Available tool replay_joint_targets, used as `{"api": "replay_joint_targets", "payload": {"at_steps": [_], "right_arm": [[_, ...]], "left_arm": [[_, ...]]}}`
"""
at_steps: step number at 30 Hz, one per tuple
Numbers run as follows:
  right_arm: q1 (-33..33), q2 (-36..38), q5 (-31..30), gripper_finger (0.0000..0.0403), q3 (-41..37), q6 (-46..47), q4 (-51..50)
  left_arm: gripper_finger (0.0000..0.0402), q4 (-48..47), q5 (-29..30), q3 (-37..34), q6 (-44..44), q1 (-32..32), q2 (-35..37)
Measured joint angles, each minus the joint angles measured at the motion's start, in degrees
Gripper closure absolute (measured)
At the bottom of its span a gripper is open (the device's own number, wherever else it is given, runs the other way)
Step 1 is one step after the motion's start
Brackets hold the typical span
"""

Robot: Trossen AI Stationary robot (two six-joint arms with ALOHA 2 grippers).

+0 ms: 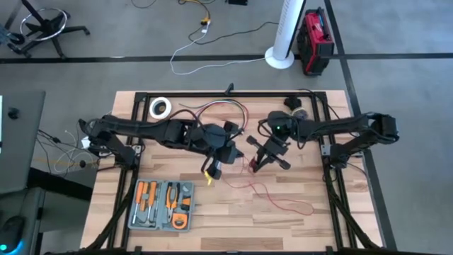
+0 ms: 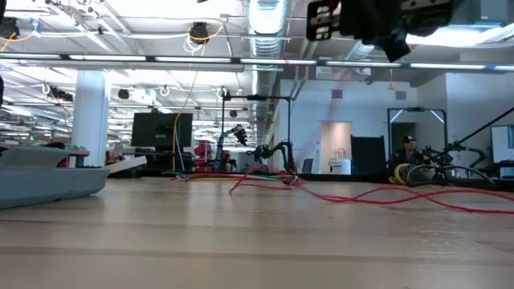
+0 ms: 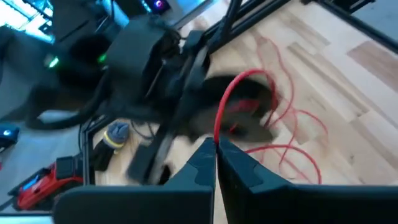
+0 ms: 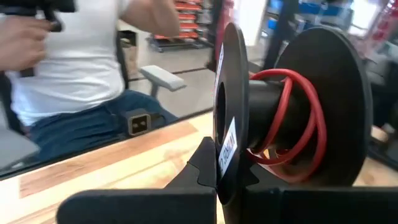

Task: Coil cords
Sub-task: Coil the red wire on the black spool

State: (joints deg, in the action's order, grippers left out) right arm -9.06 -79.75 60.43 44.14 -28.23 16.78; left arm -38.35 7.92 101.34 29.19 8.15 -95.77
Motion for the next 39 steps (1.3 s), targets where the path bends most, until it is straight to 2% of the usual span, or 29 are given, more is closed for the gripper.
{"api": "replay_joint_targets", "payload": {"at_steps": [5,11,22,30,39], "right_arm": [[2.6,1.9,0.2,0.0403,0.1,-0.6,0.1],[3.9,1.8,0.2,0.0403,0.1,-0.8,0.4],[3.8,1.8,-0.1,0.0403,0.1,-1.9,-1.5],[3.2,1.7,-0.6,0.0403,-0.1,-1.7,-2.9],[1.7,1.7,-0.5,0.0403,-0.1,-1.9,-2.8]], "left_arm": [[0.0401,1.1,-0.5,0.0,1.0,-1.9,0.0],[0.0401,6.0,-5.3,0.1,2.0,-3.5,-2.2],[0.0401,10.7,-3.6,0.0,2.8,-3.7,-8.5],[0.0401,9.0,-4.1,0.1,3.5,-3.1,-8.5],[0.0401,7.5,-5.0,0.1,11.2,-1.4,-8.5]]}}
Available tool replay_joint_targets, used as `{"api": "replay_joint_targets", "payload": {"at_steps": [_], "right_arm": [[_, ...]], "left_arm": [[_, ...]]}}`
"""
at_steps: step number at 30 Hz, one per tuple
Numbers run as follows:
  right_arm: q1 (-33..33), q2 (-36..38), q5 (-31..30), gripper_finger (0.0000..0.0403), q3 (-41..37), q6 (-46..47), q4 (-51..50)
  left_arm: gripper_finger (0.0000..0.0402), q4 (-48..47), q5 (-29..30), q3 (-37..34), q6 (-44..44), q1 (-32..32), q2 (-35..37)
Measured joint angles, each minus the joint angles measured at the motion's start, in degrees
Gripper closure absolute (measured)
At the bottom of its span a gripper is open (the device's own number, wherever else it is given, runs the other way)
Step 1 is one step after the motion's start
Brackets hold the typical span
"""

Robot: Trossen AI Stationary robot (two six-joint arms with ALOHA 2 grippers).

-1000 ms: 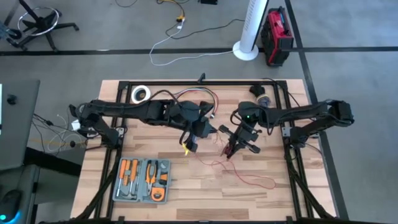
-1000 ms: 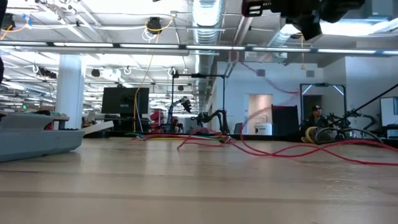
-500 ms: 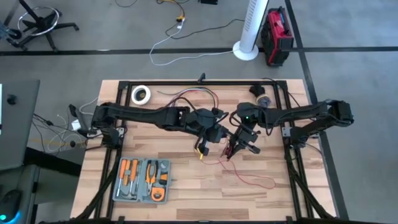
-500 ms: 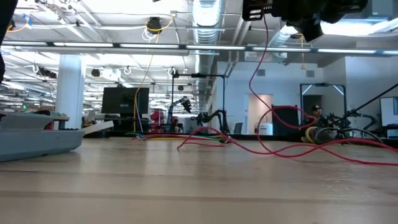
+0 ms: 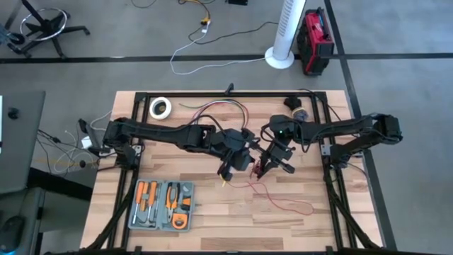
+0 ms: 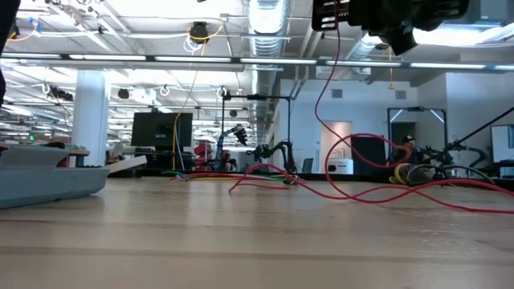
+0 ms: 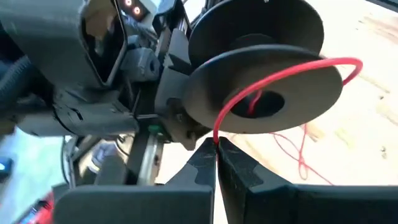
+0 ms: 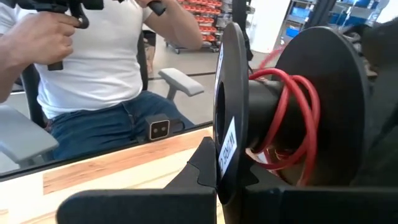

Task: Coil cords
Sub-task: Coil the red wire on the black spool

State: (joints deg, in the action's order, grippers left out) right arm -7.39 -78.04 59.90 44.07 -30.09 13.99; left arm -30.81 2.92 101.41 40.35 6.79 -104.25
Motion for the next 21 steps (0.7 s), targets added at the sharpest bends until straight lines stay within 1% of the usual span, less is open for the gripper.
{"api": "replay_joint_targets", "payload": {"at_steps": [3,7,12,17,21], "right_arm": [[-0.2,0.0,0.0,0.0403,0.0,0.0,-0.1],[-0.1,0.0,0.0,0.0403,0.0,0.0,-0.4],[-0.3,0.0,-1.3,0.0403,0.0,-1.4,-2.7],[-0.6,0.0,-1.5,0.0403,0.0,-1.5,-2.9],[-0.6,0.0,-1.8,0.0403,0.0,-1.5,-2.5]], "left_arm": [[0.0401,1.3,2.3,0.0,4.5,0.7,0.0],[0.0401,3.8,4.6,0.0,7.1,0.8,0.0],[0.0401,4.9,5.0,0.0,7.3,1.2,0.7],[0.0401,5.3,5.2,0.0,8.8,2.3,1.6],[0.0401,6.7,3.3,0.0,9.8,2.7,1.9]]}}
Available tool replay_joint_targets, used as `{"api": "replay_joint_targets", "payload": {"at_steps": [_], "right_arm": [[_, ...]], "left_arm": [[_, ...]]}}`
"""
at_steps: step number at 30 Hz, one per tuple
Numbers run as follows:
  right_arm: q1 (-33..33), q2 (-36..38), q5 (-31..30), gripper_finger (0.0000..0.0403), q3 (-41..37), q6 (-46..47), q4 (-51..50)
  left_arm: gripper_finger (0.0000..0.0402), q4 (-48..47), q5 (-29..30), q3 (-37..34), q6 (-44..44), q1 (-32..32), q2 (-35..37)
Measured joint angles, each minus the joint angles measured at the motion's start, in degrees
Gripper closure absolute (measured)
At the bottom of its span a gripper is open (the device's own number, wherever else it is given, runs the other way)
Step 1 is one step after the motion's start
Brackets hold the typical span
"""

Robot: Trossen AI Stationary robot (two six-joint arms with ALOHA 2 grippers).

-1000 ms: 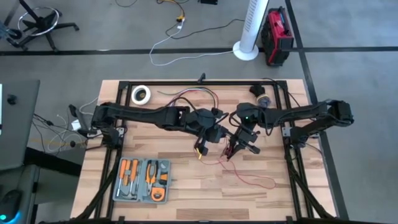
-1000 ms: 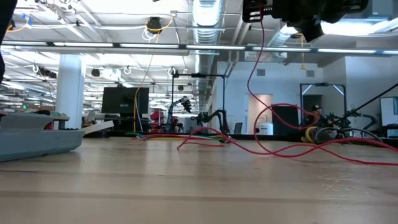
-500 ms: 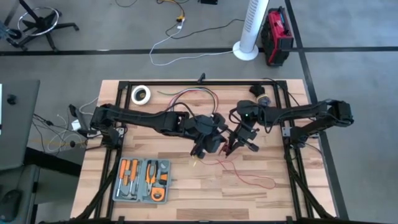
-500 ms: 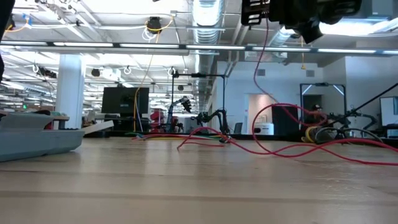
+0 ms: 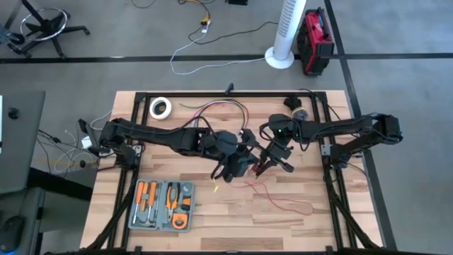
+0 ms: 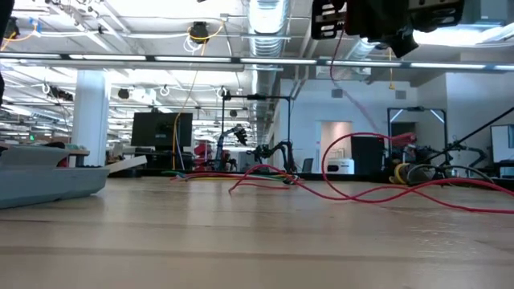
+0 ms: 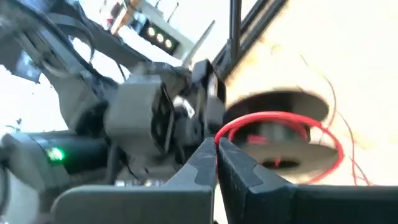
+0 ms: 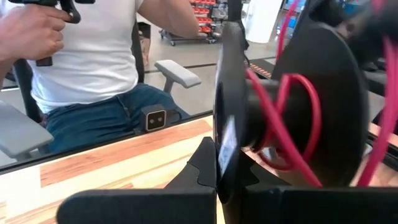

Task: Coil cords
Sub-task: Coil the red wire on the black spool

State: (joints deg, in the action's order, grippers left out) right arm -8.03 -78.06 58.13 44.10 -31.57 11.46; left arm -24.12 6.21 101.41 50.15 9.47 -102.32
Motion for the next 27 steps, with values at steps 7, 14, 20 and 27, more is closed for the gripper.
{"api": "replay_joint_targets", "payload": {"at_steps": [7,14,20,27], "right_arm": [[0.0,0.0,-1.8,0.0403,0.0,0.0,1.1],[-0.6,-0.1,-1.9,0.0403,0.0,0.1,1.1],[-1.9,0.0,-1.8,0.0403,0.0,0.4,3.3],[-1.3,0.0,-1.9,0.0403,0.0,1.3,4.6]], "left_arm": [[0.0401,-1.2,-2.6,0.0,-1.2,0.0,0.0],[0.0401,-3.2,-2.3,0.1,-3.5,0.6,0.0],[0.0401,-2.2,-1.0,0.0,-6.1,1.8,-0.1],[0.0401,-1.1,7.0,0.0,-6.3,2.2,-0.1]]}}
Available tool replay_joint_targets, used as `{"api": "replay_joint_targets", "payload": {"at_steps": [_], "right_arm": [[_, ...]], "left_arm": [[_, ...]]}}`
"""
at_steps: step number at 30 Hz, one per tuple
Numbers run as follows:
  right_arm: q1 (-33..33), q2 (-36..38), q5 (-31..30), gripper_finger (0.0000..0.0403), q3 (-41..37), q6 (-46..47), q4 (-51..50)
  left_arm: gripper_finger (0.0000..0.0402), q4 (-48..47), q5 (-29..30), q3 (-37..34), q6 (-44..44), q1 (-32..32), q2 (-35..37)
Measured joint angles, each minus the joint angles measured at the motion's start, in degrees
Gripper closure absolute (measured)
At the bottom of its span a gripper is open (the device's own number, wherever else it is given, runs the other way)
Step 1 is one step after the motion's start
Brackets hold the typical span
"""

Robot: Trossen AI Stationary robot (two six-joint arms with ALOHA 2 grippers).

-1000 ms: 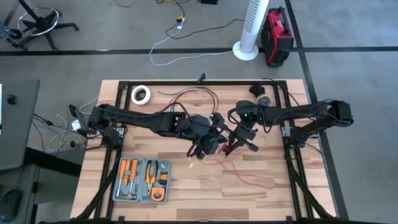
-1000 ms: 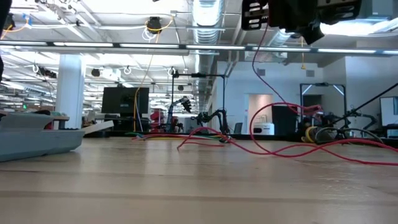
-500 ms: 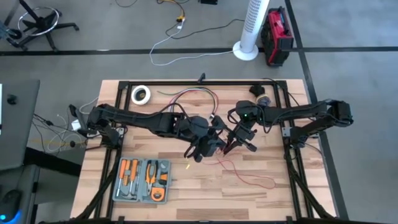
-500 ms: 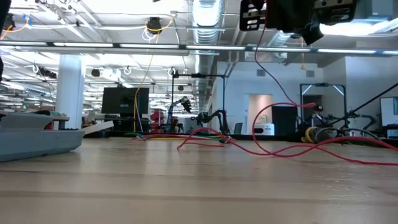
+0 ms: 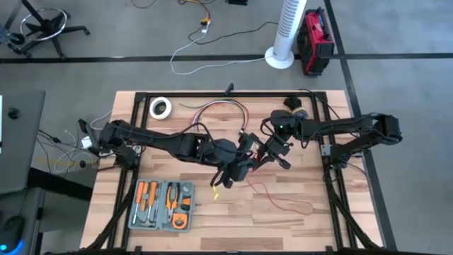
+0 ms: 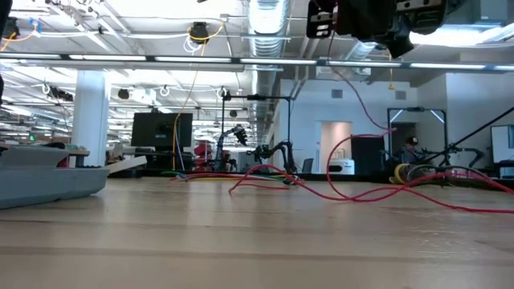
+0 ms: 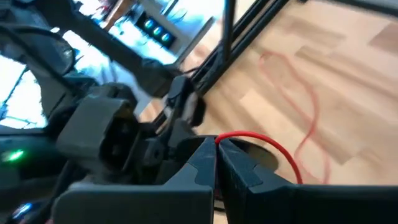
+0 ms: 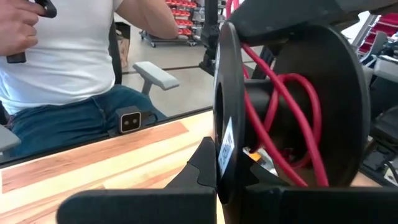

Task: Coil cords
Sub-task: Coil the red wire on the black spool

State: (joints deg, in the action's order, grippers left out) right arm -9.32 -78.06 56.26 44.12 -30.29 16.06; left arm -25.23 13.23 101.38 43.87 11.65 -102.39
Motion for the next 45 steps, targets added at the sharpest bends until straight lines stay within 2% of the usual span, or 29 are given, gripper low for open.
{"api": "replay_joint_targets", "payload": {"at_steps": [6,8,14,19,25,30,34,38,45], "right_arm": [[0.7,0.0,-1.0,0.0403,0.0,-0.2,0.5],[0.5,0.0,-2.7,0.0403,0.0,0.1,0.8],[1.2,0.0,-1.7,0.0403,0.0,-1.5,1.4],[1.7,0.0,-2.1,0.0403,0.1,-1.1,2.2],[1.5,0.4,-2.1,0.0403,0.0,-1.7,1.1],[1.0,3.4,1.3,0.0403,0.0,-2.7,-0.5],[0.3,7.3,3.1,0.0403,0.1,-3.0,0.1],[-0.2,10.6,3.1,0.0403,0.1,-3.2,0.1],[-0.3,12.9,1.5,0.0403,0.0,-2.7,-1.2]], "left_arm": [[0.0401,4.4,-0.2,0.0,-0.9,-1.0,0.0],[0.0401,4.2,-0.3,0.0,-1.4,-1.1,0.0],[0.0401,2.2,2.5,0.0,-2.7,-3.5,0.0],[0.0401,-0.2,-2.4,0.0,-7.3,-6.1,-0.7],[0.0401,-3.6,-2.5,0.0,-9.0,-6.3,-0.8],[0.0402,-9.9,-3.1,0.1,-14.2,-6.2,-0.8],[0.0401,-14.6,-9.1,-0.1,-18.8,-6.4,-0.9],[0.0401,-14.5,-13.9,-0.1,-22.9,-5.9,-0.9],[0.0401,-12.9,-14.1,-1.2,-23.9,-3.5,-0.8]]}}
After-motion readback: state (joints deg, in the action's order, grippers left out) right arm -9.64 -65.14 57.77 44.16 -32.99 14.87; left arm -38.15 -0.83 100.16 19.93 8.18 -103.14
